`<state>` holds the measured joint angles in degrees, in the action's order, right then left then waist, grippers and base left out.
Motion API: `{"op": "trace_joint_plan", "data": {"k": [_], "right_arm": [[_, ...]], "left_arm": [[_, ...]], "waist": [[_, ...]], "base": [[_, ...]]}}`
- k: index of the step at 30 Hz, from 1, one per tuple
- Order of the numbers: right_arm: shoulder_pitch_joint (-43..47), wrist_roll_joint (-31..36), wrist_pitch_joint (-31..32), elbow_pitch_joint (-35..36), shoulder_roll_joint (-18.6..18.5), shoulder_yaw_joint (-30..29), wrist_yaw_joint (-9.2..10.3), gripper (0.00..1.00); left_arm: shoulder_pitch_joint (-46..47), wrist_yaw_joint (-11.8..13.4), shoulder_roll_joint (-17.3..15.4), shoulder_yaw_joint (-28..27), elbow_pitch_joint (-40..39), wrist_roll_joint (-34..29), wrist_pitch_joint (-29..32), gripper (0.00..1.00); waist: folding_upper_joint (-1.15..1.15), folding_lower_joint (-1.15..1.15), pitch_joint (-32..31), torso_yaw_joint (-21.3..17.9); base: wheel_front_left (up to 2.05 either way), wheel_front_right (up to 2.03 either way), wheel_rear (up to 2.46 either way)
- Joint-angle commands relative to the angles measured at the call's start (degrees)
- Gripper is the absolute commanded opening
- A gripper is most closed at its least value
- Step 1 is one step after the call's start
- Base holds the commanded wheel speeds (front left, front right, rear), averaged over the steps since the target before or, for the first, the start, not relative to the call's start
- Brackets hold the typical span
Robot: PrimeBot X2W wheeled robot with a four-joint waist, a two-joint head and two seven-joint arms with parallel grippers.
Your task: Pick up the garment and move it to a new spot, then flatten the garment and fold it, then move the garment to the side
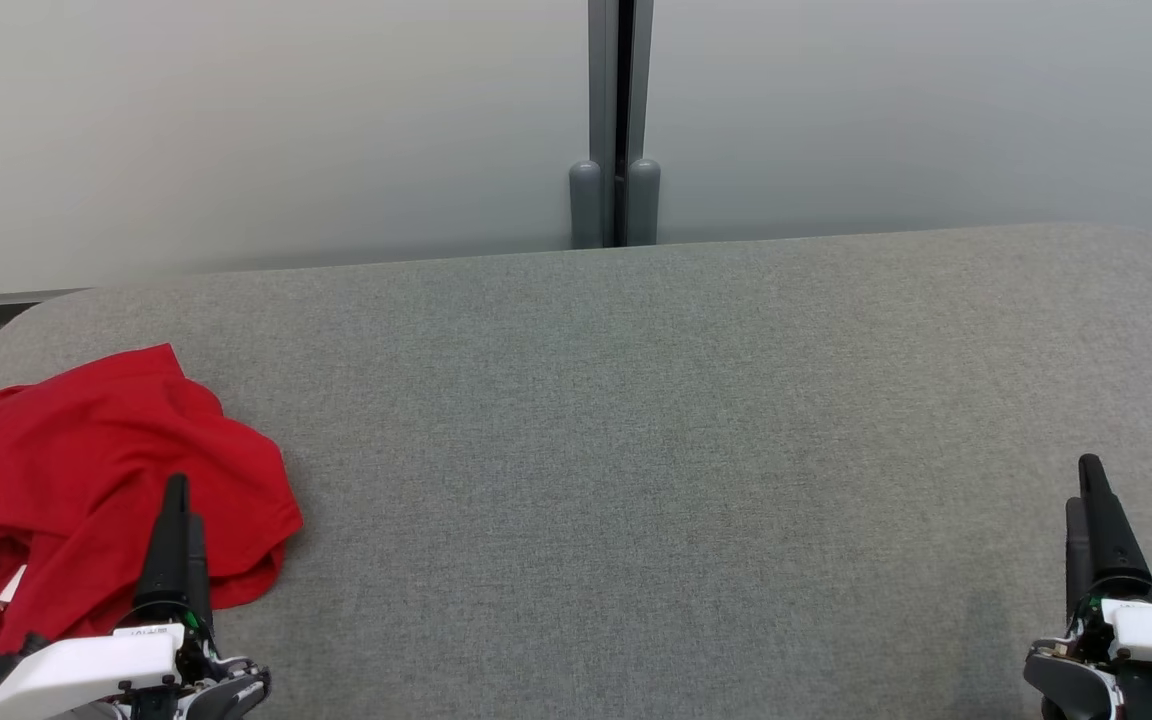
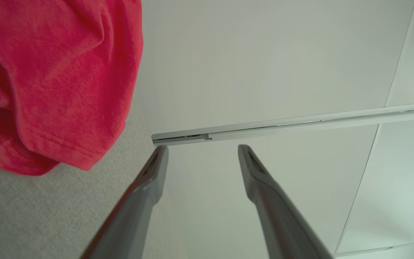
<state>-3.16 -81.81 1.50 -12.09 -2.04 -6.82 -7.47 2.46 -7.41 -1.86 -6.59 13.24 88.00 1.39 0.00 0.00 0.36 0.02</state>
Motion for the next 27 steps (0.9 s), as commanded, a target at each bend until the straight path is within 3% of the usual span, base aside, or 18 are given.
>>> {"op": "trace_joint_plan", "data": {"k": [1, 9, 11, 21, 27], "right_arm": [[-0.97, 1.99, -0.61, 1.59, -0.54, -0.31, -0.02, 1.00], [-1.79, 17.47, -2.75, 6.15, -0.89, 0.90, -0.02, 1.00], [-2.92, 32.16, -4.85, 11.74, -2.10, 3.42, -0.02, 1.00], [-2.79, 42.63, -6.76, 13.75, -3.45, 6.60, -0.02, 1.00], [-2.89, 48.92, -7.84, 14.20, -3.64, 7.52, -0.02, 1.00]], "left_arm": [[1.14, -0.04, -0.63, -0.44, -1.44, -1.16, -0.51, 1.00], [2.02, -0.05, -0.70, -2.01, -3.62, -7.49, -2.61, 1.00], [3.53, -0.05, -0.76, -5.78, -9.83, -17.08, -4.70, 1.00], [2.35, 1.76, -0.82, -0.91, -15.47, -31.29, -6.63, 1.00], [1.49, 4.42, -0.84, 4.21, -17.48, -41.84, -7.69, 1.00]], "waist": [[0.00, 0.00, 0.01, 0.02], [0.00, 0.00, 0.21, 0.07], [0.00, 0.00, 0.38, 0.14], [0.00, 0.00, 0.52, 0.19], [0.00, 0.00, 0.70, 0.23]], "base": [[0.00, 0.00, 0.00], [0.00, 0.00, 0.00], [0.00, 0.00, 0.00], [0.00, 0.00, 0.00], [0.00, 0.00, 0.00]]}}
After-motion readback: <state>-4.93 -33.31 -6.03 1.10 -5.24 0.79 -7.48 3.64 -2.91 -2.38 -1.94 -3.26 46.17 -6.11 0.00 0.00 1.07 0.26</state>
